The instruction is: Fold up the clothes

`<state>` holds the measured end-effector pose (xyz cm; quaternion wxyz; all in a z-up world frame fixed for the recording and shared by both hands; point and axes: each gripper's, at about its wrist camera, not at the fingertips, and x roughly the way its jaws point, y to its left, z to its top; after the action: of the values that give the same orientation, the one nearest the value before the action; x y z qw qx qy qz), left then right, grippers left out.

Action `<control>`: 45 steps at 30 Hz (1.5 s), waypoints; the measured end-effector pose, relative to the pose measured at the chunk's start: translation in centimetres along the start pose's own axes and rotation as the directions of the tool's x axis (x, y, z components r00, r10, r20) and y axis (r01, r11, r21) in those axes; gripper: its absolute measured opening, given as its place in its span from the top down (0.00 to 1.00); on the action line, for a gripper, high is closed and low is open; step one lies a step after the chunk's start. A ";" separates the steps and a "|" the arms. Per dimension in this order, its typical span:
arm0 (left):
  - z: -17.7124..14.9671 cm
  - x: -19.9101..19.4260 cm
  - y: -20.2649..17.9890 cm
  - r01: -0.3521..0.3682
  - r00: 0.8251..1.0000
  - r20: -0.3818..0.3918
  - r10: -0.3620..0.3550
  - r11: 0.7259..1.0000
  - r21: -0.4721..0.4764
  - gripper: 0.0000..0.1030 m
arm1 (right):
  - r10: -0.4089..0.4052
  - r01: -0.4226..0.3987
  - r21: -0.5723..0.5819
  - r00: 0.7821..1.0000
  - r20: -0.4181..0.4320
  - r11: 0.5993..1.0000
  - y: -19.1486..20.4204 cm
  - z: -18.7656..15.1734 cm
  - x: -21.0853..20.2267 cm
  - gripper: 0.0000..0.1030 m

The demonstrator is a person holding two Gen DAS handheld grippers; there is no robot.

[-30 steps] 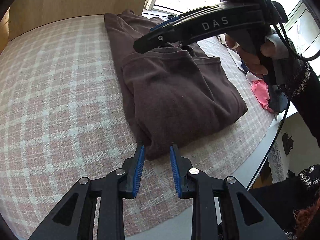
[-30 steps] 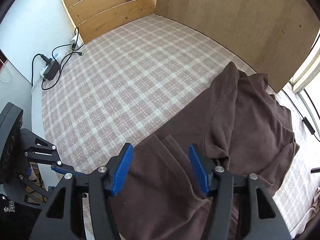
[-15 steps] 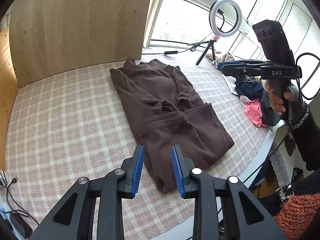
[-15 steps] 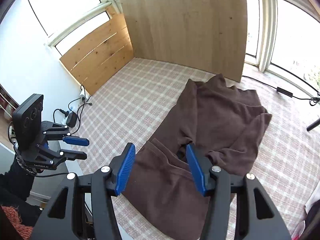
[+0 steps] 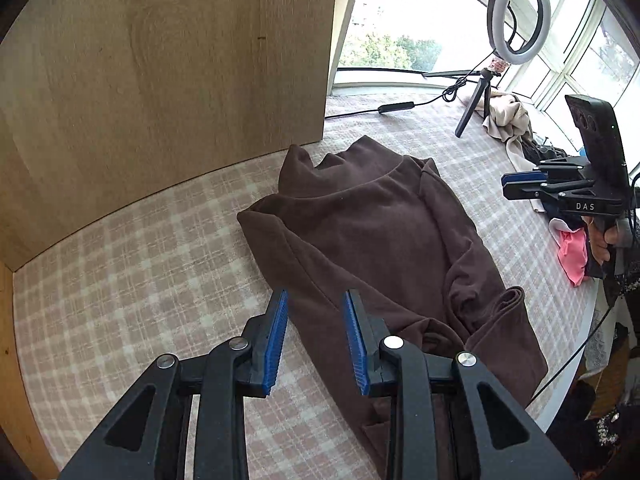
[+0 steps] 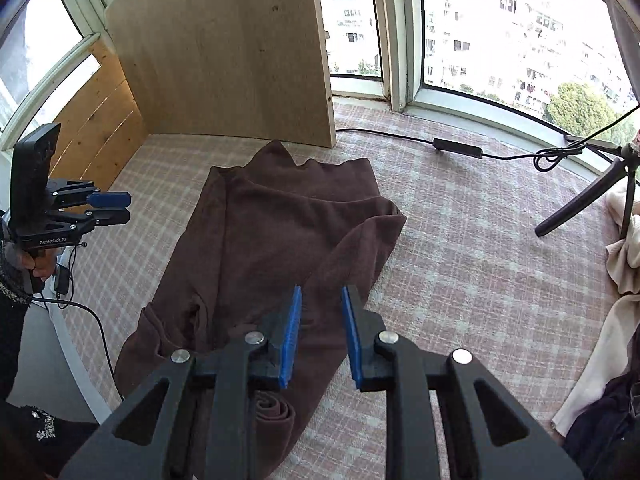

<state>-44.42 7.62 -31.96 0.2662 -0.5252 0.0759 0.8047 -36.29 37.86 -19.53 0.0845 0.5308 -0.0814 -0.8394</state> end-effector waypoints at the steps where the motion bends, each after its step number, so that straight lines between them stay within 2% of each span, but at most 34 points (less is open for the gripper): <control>1: 0.7 1.4 0.2 -0.003 1.000 -0.014 0.003 1.000 0.007 0.73 | 0.010 -0.009 0.011 1.000 -0.020 1.000 -0.5 0.5 1.8 0.79; 5: 3.1 7.3 1.4 -0.008 0.996 -0.089 0.010 1.000 0.024 0.73 | 0.034 -0.030 0.039 0.995 -0.095 0.999 -2.0 1.9 7.8 0.79; 7: 3.7 10.2 2.2 -0.027 0.989 -0.145 0.031 0.999 0.028 0.72 | 0.028 -0.027 0.005 0.992 -0.123 1.000 -1.9 2.2 8.8 0.79; 9: 3.9 9.8 2.3 -0.024 0.991 -0.133 0.031 0.998 0.060 0.71 | 0.020 -0.026 -0.035 0.990 -0.142 0.999 -1.8 2.4 8.8 0.79; 10: 4.0 9.3 2.3 -0.033 0.992 -0.117 0.043 0.996 0.080 0.71 | 0.020 -0.027 -0.053 0.993 -0.119 0.998 -1.8 2.6 7.9 0.78; 11: 4.1 8.6 2.3 -0.056 0.994 -0.093 0.065 0.994 0.097 0.68 | 0.006 -0.012 -0.061 0.995 -0.102 0.998 -2.2 2.8 7.5 0.70; 12: 4.3 8.1 2.4 -0.068 0.994 -0.074 0.077 0.991 0.115 0.57 | -0.011 0.006 -0.067 0.996 -0.087 0.998 -2.6 3.0 7.3 0.62; 13: 4.4 7.7 2.4 -0.078 0.995 -0.057 0.086 0.988 0.132 0.44 | -0.029 0.023 -0.072 0.997 -0.071 0.997 -3.1 3.2 7.0 0.40; 14: 4.6 7.9 2.4 -0.071 0.995 -0.057 0.080 0.986 0.151 0.41 | -0.046 0.041 -0.077 0.997 -0.056 0.996 -3.6 3.5 6.8 0.33; 15: 4.7 8.2 2.4 -0.066 0.995 -0.061 0.077 0.983 0.169 0.40 | -0.063 0.059 -0.081 0.997 -0.040 0.995 -4.0 3.7 6.6 0.33; 18: 5.2 10.6 2.0 -0.116 0.982 -0.115 0.147 0.964 0.237 0.40 | -0.053 0.046 -0.089 0.996 -0.078 0.995 -4.6 4.1 8.5 0.33; 19: 5.2 11.1 1.8 -0.111 0.982 -0.123 0.144 0.963 0.244 0.40 | -0.049 0.040 -0.092 0.995 -0.092 0.995 -4.7 4.3 9.2 0.33; 20: 5.3 11.4 1.8 -0.099 0.983 -0.127 0.131 0.966 0.237 0.40 | -0.037 0.028 -0.096 0.995 -0.098 0.995 -4.6 4.3 9.7 0.33; 21: 5.4 11.6 1.7 -0.086 0.984 -0.130 0.118 0.969 0.231 0.45 | -0.022 0.013 -0.094 0.996 -0.091 0.995 -4.5 4.3 9.7 0.34; 22: 5.4 11.6 1.5 -0.067 0.987 -0.129 0.098 0.971 0.228 0.57 | -0.006 -0.002 -0.091 0.997 -0.082 0.996 -4.5 4.3 9.6 0.40; 23: 5.4 11.6 1.3 -0.057 0.988 -0.125 0.088 0.971 0.231 0.60 | 0.010 -0.017 -0.087 0.997 -0.073 0.996 -4.4 4.3 9.4 0.56; 25: 5.4 11.3 0.9 -0.065 0.989 -0.117 0.095 0.970 0.236 0.76 | 0.065 -0.069 -0.050 0.995 -0.072 0.996 -4.6 4.4 9.2 0.83; 27: 5.4 10.7 0.5 -0.070 0.988 -0.116 0.098 0.971 0.228 0.83 | 0.090 -0.090 -0.004 0.994 -0.058 0.996 -4.9 4.4 8.5 0.84; 29: 5.2 9.1 0.1 -0.073 0.992 -0.082 0.093 0.973 0.218 0.85 | 0.078 -0.078 0.008 0.997 -0.026 0.997 -4.5 4.1 7.2 0.85; 34: 3.8 1.4 -1.5 -0.011 0.999 0.040 0.004 0.985 0.172 0.86 | 0.102 -0.105 0.021 0.988 0.118 0.994 -1.9 3.1 0.2 0.85; 38: -0.1 -5.1 -4.6 -0.025 0.992 0.130 -0.003 0.977 0.211 0.86 | 0.092 -0.088 -0.027 0.969 0.231 0.996 1.8 0.0 -6.6 0.85; 41: -4.6 -8.7 -6.8 -0.018 0.985 0.171 -0.022 0.974 0.226 0.88 | 0.087 -0.073 -0.060 0.955 0.285 0.996 4.3 -3.6 -10.7 0.85; 44: -9.2 -10.4 -8.8 0.008 0.982 0.181 -0.048 0.976 0.218 0.91 | 0.032 -0.009 -0.076 0.950 0.310 0.997 6.5 -8.3 -12.6 0.85; 45: -11.0 -10.7 -9.3 0.017 0.982 0.179 -0.056 0.977 0.213 0.95 | 0.023 -0.002 -0.067 0.952 0.304 0.998 6.7 -10.0 -12.3 0.85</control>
<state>-27.55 7.38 -25.83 0.3410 -0.4186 0.1262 0.8322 -21.67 33.66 -11.51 0.0936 0.3913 -0.0691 -0.9129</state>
